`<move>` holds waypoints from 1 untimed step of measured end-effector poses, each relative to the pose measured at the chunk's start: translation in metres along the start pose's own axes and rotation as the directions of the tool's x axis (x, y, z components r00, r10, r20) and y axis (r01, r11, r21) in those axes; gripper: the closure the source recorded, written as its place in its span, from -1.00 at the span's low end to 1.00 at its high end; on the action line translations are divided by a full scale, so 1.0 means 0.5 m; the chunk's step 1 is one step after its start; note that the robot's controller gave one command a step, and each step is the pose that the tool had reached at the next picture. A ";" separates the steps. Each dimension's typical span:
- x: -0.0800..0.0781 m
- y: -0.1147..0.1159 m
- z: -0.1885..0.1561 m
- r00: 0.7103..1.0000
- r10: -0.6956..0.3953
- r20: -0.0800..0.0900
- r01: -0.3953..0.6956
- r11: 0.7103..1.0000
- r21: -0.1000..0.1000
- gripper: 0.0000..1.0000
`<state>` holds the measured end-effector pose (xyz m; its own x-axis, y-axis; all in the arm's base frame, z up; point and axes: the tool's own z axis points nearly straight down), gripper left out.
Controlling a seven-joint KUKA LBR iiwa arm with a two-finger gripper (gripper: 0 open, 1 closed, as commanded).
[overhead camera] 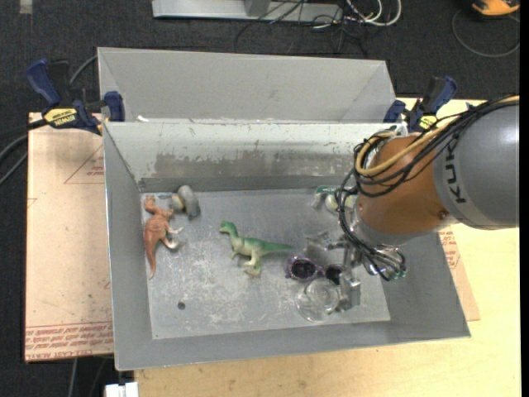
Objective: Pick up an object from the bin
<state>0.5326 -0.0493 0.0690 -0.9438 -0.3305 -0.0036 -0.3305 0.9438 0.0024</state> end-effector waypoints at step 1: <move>-0.002 -0.014 -0.003 0.947 -0.321 0.004 0.321 0.947 0.004 1.00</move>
Offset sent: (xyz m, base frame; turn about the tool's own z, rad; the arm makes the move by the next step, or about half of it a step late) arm 0.0000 0.0000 0.0000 0.0000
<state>0.5358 -0.0556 0.0703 -0.7875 -0.6163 -0.0079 -0.6163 0.7875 -0.0031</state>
